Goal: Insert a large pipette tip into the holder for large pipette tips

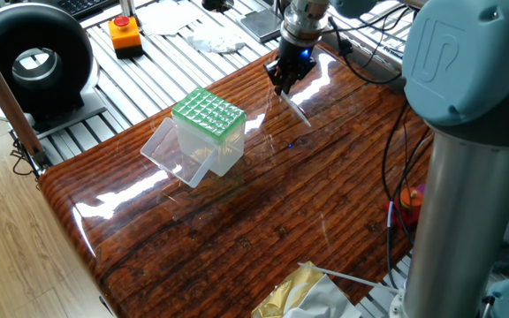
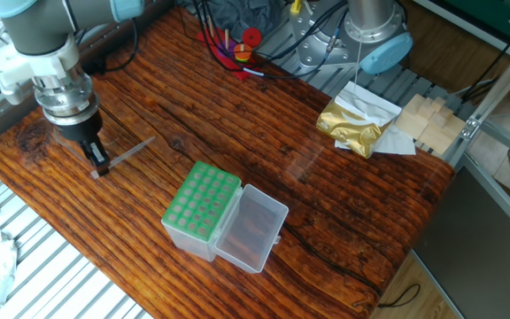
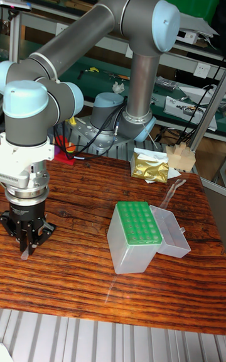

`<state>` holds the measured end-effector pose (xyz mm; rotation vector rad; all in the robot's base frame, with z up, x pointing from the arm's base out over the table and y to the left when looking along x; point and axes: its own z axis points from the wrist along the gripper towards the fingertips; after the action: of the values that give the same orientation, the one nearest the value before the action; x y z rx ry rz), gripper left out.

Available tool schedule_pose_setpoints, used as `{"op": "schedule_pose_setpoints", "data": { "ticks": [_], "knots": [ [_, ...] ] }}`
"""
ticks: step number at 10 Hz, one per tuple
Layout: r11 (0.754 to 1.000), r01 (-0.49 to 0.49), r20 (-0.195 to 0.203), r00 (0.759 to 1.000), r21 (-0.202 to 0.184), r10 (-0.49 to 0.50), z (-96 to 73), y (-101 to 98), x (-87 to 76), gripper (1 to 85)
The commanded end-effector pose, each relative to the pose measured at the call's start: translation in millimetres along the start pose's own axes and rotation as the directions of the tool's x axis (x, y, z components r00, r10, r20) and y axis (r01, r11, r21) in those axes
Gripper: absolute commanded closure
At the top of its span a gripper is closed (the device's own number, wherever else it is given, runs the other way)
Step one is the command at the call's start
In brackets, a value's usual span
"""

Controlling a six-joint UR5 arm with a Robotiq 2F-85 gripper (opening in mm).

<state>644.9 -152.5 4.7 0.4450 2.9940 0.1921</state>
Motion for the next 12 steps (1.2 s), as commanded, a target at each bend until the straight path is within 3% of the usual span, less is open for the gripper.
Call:
{"op": "schedule_pose_setpoints", "data": {
  "ticks": [1,7,10,12],
  "knots": [
    [1.000,-0.015,0.008,1.000,-0.017,0.016,0.4,3.9,-1.6,60.7],
    [0.999,-0.028,0.002,1.000,-0.016,0.028,-0.4,5.4,0.0,67.0],
    [0.998,0.010,-0.010,1.000,-0.054,-0.010,-1.3,15.5,3.5,67.3],
    [0.998,0.008,-0.014,1.000,-0.056,-0.008,-1.4,21.1,6.1,69.7]
  ]
}}
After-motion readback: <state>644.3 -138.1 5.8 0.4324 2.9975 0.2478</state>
